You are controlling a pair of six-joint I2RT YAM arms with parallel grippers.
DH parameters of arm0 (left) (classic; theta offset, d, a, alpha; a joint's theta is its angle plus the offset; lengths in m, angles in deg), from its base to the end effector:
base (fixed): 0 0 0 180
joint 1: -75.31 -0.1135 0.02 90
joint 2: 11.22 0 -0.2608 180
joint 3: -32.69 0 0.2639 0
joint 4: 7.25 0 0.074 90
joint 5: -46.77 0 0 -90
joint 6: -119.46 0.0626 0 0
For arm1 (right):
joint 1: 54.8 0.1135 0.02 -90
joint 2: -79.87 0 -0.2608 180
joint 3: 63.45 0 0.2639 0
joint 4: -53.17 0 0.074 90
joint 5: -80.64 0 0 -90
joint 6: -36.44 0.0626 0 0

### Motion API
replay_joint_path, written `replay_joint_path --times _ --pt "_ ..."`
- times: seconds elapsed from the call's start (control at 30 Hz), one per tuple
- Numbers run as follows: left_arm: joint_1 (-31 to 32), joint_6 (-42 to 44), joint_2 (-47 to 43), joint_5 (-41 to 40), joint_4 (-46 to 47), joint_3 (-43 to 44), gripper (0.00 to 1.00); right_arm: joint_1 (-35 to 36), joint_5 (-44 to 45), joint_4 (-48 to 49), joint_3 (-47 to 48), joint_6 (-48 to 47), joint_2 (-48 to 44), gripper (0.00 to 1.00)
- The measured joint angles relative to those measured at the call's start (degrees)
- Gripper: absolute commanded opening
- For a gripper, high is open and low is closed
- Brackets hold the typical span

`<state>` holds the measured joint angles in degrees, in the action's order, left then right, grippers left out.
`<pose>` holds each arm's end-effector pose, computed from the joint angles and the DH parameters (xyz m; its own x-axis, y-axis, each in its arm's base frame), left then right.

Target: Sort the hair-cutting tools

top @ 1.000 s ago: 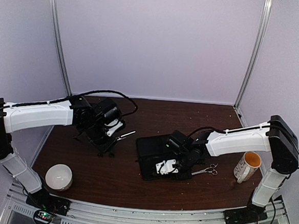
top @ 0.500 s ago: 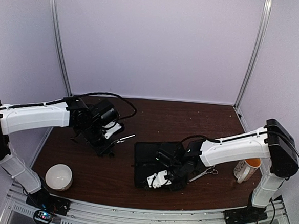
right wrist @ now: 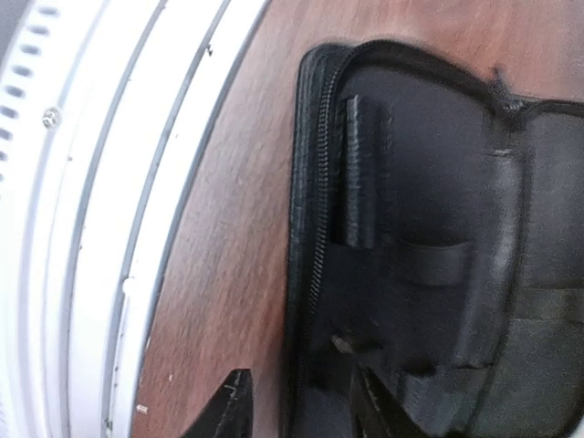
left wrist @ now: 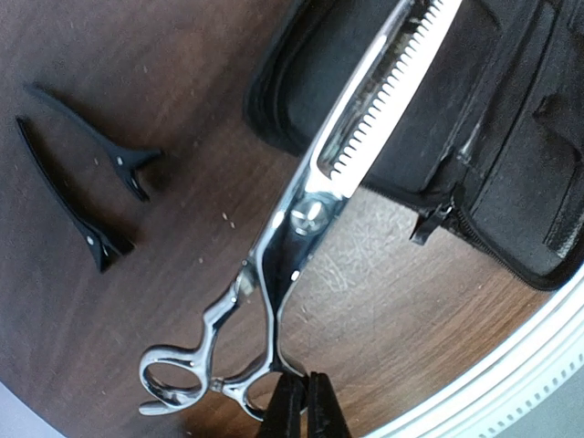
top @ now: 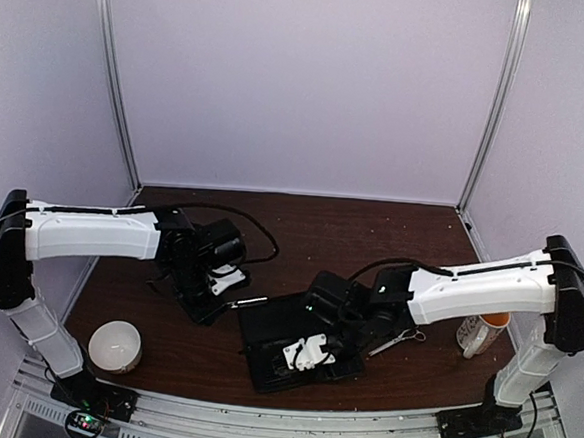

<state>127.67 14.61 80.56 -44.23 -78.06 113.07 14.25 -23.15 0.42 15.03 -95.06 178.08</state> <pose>0.1873 -0.2411 0.1867 -0.7874 0.6014 -0.1354 0.6088 0.7931 -0.0180 0.1099 0.3287 0.1540 0.3626 -0.8527 -0.3761 -0.9244 -0.3802 -0.0292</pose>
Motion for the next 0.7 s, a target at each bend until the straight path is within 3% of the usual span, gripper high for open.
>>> replay_joint_path --times 0.13,0.27,0.43,0.7 --pt "0.6 -3.1 1.6 0.4 -2.3 0.9 0.00 -5.0 -6.4 -3.8 3.1 1.3 -6.7 0.41" --pt "0.9 -4.6 4.9 0.6 -4.1 4.0 0.00 -14.7 -16.2 -3.3 4.9 5.2 -10.4 0.42" --pt "1.0 -4.6 9.9 -1.4 -5.5 8.0 0.00 -25.8 -23.7 2.0 2.7 15.0 -8.5 0.42" --pt "2.6 -3.5 11.2 -2.5 -8.3 9.2 0.00 -28.3 -23.4 7.3 -2.9 24.0 -3.6 0.43"
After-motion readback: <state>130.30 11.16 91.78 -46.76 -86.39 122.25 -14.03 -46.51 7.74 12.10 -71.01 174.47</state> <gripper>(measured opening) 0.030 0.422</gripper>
